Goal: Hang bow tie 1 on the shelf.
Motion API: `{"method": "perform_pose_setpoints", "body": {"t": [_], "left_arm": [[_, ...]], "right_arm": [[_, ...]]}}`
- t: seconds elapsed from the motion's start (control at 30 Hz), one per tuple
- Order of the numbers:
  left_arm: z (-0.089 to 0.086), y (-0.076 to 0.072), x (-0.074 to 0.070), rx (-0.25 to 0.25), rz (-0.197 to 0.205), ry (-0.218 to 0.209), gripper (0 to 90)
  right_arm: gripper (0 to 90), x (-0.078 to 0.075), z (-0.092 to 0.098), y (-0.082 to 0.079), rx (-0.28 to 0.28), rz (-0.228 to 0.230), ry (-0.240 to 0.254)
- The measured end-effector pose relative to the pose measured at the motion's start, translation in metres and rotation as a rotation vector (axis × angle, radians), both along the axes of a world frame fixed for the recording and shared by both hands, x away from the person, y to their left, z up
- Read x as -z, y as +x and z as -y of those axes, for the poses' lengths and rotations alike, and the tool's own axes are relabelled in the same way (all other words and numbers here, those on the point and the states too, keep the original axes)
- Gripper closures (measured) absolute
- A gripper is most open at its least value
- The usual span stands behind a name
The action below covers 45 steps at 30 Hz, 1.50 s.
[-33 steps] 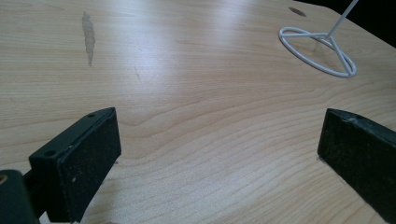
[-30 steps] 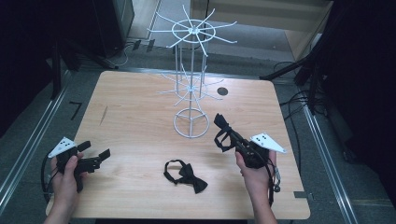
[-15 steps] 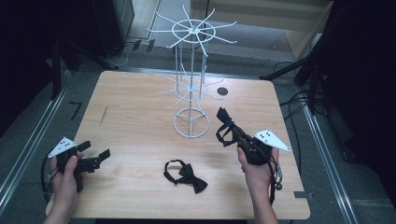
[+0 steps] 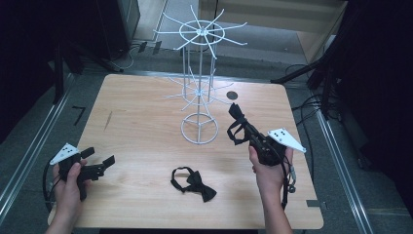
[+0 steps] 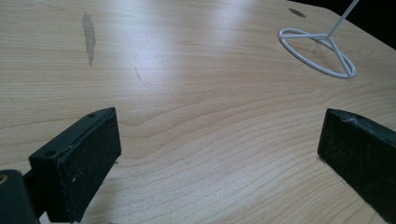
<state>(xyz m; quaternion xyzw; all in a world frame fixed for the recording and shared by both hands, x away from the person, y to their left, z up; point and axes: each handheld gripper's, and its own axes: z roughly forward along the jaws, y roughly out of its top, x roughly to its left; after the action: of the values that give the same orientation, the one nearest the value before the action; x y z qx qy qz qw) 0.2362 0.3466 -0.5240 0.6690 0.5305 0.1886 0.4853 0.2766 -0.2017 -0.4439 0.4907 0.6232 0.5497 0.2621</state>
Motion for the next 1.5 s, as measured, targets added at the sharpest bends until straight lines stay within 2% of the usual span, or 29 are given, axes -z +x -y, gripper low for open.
{"method": "perform_pose_setpoints", "body": {"t": [0.53, 0.9, 1.07, 1.5], "left_arm": [[-0.001, 0.0, 0.0, 0.004, -0.001, 0.0, 0.0], [0.0, 0.0, 0.0, 0.004, 0.0, 0.001, 0.0], [0.0, 0.0, 0.0, 0.002, -0.001, 0.003, 0.0], [0.0, 0.0, 0.0, 0.002, -0.002, 0.0, 0.0]], "right_arm": [[83.9, -0.016, 0.001, 0.009, 0.043, 0.018, 0.017], [83.9, -0.022, 0.008, 0.005, 0.069, 0.044, 0.037], [83.9, -0.025, 0.009, 0.007, 0.067, 0.047, 0.036], [83.9, -0.033, -0.005, 0.017, 0.043, 0.057, 0.041]]}}
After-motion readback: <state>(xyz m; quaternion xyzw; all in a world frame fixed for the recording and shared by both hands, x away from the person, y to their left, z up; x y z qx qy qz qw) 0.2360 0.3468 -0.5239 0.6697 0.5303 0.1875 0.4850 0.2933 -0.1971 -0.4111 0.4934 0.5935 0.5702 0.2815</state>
